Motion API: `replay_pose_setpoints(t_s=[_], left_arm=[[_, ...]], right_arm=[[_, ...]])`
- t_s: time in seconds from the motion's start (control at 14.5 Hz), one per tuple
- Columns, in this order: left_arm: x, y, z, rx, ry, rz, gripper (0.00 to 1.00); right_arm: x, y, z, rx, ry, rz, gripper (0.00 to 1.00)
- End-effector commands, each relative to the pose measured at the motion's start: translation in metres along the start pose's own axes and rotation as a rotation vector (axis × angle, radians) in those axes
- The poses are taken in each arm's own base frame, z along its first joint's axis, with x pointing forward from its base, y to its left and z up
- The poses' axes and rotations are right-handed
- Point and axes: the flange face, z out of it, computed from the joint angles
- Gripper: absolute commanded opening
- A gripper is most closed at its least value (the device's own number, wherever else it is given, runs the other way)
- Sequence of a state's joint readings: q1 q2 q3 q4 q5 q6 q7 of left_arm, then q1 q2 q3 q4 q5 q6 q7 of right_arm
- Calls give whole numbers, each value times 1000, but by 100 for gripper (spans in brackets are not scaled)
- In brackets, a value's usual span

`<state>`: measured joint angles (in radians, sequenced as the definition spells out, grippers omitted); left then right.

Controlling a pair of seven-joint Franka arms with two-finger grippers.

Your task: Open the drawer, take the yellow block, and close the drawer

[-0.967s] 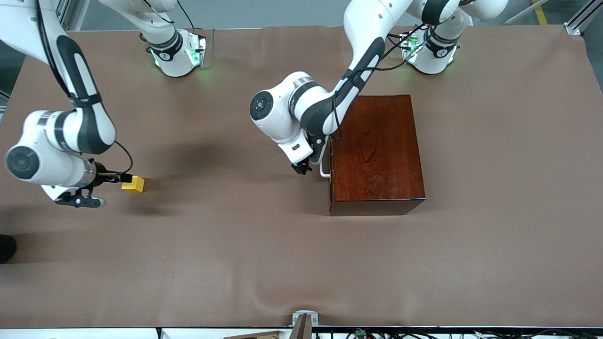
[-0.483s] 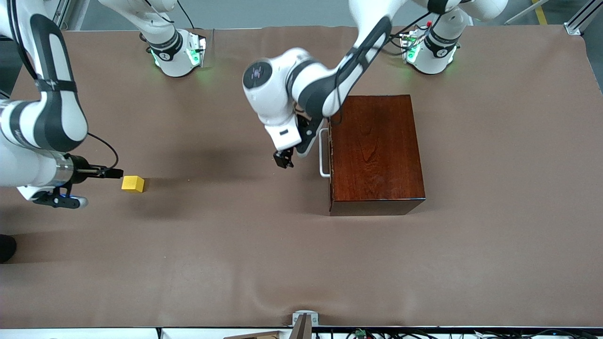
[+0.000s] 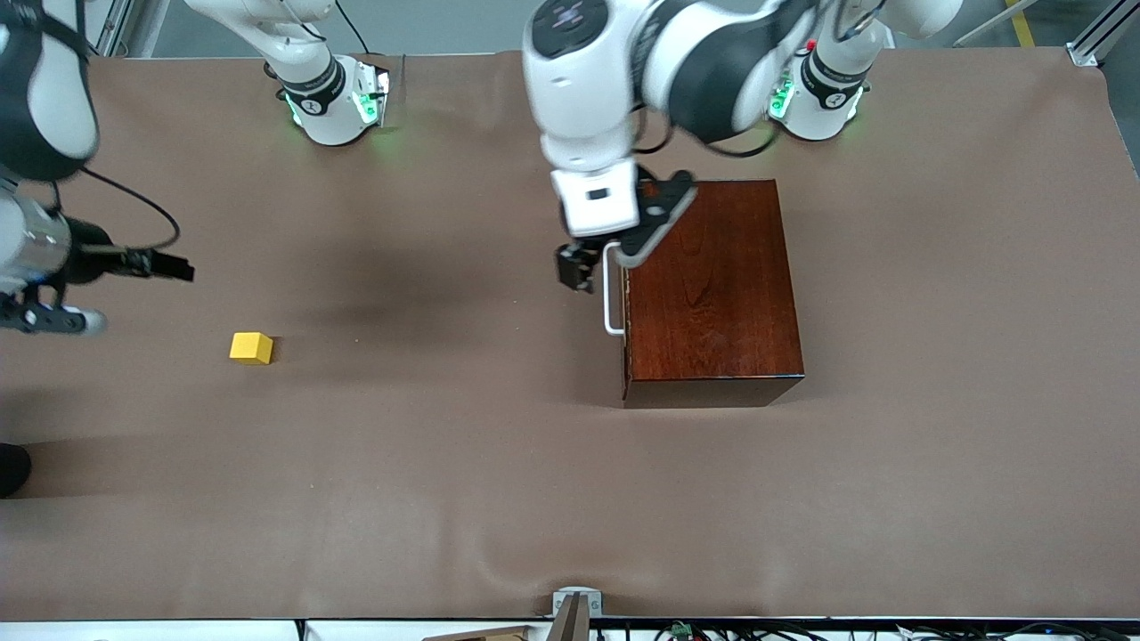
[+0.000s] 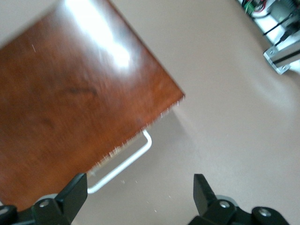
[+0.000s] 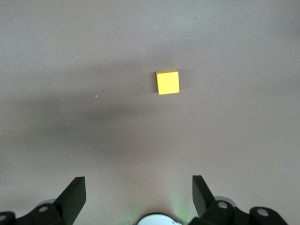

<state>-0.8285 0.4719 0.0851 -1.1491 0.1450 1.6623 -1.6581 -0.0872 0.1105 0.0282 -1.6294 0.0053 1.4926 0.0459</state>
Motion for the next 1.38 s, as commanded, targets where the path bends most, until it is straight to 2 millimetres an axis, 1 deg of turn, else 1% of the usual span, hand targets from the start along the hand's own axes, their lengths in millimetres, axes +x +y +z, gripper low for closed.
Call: replay_pose_setpoints(t_s=[0.0, 0.14, 0.28, 0.55, 0.69, 0.83, 0.97, 1.11, 1.24, 1.31], left_arm=[[53, -29, -35, -14, -19, 58, 100], [90, -47, -52, -31, -47, 114, 100], [116, -65, -63, -36, -47, 154, 100], [178, -103, -83, -61, -59, 247, 100], [205, -120, -90, -47, -69, 289, 100], [237, -134, -95, -56, -61, 333, 100], [264, -144, -92, -57, -63, 366, 100], [295, -158, -88, -52, -57, 439, 100], [318, -170, -82, -37, -61, 505, 100], [326, -173, -83, -38, -58, 511, 100]], right_arm=[[-20, -3, -30, 11, 30, -1, 100], [-38, -12, -50, 9, 71, -19, 100], [-53, -21, -65, 6, 98, -38, 100], [-78, -20, -86, 6, 131, -81, 100], [-81, -21, -88, 5, 138, -94, 100], [-81, -23, -90, 6, 145, -99, 100], [-82, -26, -93, 28, 153, -111, 100], [-79, -19, -94, 40, 163, -135, 100], [-78, -16, -96, 43, 180, -176, 100], [-77, -15, -96, 43, 180, -179, 100]])
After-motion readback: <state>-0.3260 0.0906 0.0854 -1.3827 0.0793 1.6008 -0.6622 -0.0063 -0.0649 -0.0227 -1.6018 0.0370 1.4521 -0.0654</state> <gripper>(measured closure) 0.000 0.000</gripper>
